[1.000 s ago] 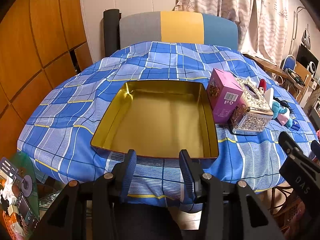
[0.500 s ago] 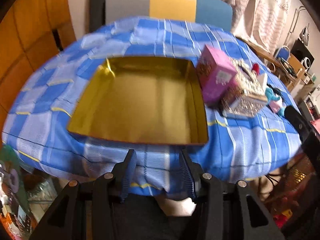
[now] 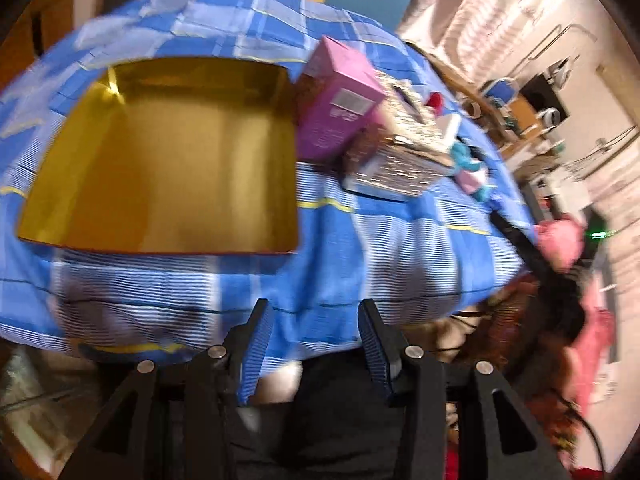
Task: Organize soft objects
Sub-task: 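Grasp the blue teddy bear with the right tool while the left tool approaches the white sponge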
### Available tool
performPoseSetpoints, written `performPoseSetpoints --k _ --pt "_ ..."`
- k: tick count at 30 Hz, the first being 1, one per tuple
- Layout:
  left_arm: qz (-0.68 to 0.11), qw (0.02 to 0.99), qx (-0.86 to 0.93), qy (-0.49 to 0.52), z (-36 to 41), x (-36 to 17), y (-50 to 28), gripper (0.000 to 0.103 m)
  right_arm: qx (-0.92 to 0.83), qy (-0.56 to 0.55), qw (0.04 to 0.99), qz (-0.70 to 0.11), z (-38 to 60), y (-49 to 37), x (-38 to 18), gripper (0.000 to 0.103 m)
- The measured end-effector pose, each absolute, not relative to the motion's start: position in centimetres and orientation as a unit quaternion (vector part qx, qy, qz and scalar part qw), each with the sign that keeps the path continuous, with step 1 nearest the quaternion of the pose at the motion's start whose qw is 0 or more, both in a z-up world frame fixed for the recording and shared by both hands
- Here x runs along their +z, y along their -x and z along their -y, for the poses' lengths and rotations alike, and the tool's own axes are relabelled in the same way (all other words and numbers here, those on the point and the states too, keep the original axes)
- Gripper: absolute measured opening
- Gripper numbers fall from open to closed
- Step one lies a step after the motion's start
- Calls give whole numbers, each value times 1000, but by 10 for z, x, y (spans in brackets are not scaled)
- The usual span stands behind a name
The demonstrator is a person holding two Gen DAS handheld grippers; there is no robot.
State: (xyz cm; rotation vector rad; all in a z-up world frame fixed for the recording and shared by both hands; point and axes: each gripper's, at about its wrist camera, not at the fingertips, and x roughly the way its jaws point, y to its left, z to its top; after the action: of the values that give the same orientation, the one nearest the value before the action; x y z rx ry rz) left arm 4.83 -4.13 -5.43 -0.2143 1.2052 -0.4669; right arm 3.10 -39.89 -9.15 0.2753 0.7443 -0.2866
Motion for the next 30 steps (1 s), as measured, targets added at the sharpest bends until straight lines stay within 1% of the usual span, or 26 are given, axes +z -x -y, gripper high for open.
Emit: performPoseSetpoints --k 2,4,6,8,14,17,20,22,23,24,26,30 --pt "-565 776 -252 122 46 -55 -51 47 -146 -102 919 -352 415 -38 -93 103" --pt "-565 774 -261 119 53 -51 -50 48 -170 -66 918 -353 440 -54 -94 103" --pt "-562 777 -261 108 60 -47 -50 48 -169 -53 918 -354 468 -78 -94 98" --pt "-563 773 -272 104 68 -45 -51 48 -172 -29 915 -364 486 -102 -95 97" --pt "-588 747 -285 122 87 -50 -62 48 -97 89 907 -400 489 -170 -117 97" --pt "-581 750 -294 119 96 -45 -67 49 -79 112 893 -429 490 -192 -135 96" --pt "-555 764 -314 100 110 -32 -72 56 -71 119 882 -451 493 -206 -151 93" --pt "-537 770 -334 84 119 -23 -75 64 -66 114 875 -466 498 -209 -162 87" --pt "-533 770 -341 81 123 -20 -79 65 -60 106 876 -467 498 -209 -164 74" --pt "-529 767 -353 80 128 -16 -83 68 -54 92 876 -470 500 -210 -166 56" --pt "-523 765 -367 84 136 -11 -90 71 -67 79 876 -471 501 -206 -167 36" --pt "-496 780 -375 68 161 -3 -105 87 -58 16 876 -478 510 -195 -161 30"
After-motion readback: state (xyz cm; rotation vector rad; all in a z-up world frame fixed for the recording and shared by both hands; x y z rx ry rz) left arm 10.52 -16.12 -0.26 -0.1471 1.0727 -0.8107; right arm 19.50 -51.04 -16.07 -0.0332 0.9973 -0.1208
